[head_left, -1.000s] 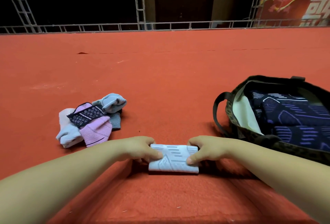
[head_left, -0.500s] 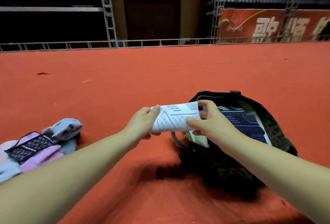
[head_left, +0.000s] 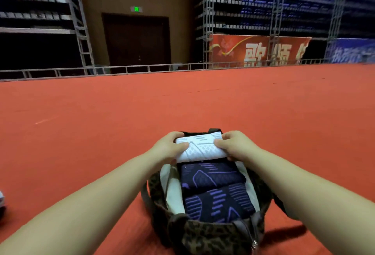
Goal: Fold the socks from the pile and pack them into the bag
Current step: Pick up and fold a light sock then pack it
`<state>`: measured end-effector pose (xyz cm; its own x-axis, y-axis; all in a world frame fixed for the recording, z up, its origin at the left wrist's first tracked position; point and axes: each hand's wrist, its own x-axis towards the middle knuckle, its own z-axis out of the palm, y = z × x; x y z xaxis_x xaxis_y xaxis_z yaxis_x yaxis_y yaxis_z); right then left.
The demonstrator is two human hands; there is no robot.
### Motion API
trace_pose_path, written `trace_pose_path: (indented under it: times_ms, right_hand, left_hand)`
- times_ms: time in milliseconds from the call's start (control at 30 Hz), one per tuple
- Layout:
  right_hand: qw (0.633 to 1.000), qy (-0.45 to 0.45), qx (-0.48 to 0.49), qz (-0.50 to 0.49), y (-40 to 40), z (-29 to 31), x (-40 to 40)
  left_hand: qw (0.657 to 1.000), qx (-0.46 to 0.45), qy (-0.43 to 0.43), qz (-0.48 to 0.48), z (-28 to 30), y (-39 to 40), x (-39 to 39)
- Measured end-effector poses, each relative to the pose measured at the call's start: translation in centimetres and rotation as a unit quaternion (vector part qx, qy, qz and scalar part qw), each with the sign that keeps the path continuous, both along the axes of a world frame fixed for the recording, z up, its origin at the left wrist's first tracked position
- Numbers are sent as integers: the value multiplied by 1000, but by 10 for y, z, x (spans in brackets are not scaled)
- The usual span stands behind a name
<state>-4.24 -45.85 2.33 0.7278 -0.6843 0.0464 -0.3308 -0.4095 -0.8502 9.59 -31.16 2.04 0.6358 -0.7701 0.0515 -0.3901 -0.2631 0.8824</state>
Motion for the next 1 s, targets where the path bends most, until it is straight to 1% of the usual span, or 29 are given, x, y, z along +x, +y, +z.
trace_pose_path:
  times_ms: [33,100,133,200,233,267,367,433,567,633,733,800,867,1000]
  right_hand:
    - [1000,-1,-12,-8,-5,0,3]
    - [999,-5,-39,-24,-15,0,9]
    - [998,1,-55,-31,-19,-1,11]
    - [994,39,-95,-47,-26,-3,17]
    - [990,58,-113,-54,-27,-4,18]
    - [987,71,-133,-62,-28,-5,18]
    - [964,101,-215,-117,-24,-10,10]
    - [949,93,-267,-140,-19,-12,2]
    - [937,69,-320,-126,-10,-5,-6]
    - [937,42,-328,-108,-4,4,-8]
    - [942,11,-328,-67,14,18,-4]
    - [947,-7,-320,-34,32,24,7]
    - [949,-21,-315,-2,60,28,24]
    - [959,-35,-271,71,124,26,68]
  left_hand:
    - [1000,-8,-15,11,0,-5,2]
    - [999,-14,-46,1,-1,-15,5]
    - [997,-7,-77,-13,0,-15,4]
    - [984,30,-172,-44,1,-12,2]
    - [976,39,-205,-57,0,-10,2]
    - [973,48,-216,-72,-3,-9,2]
    - [966,106,-199,-124,-19,-8,-5]
    - [964,143,-182,-133,-27,-14,-5]
    - [975,140,-128,-113,-19,-21,1]
    - [977,138,-112,-118,-11,-19,2]
    - [976,99,-138,-137,4,4,-3]
    - [982,86,-116,-125,12,29,0]
    - [985,95,-85,-113,17,65,9]
    - [982,159,-48,-90,18,148,38]
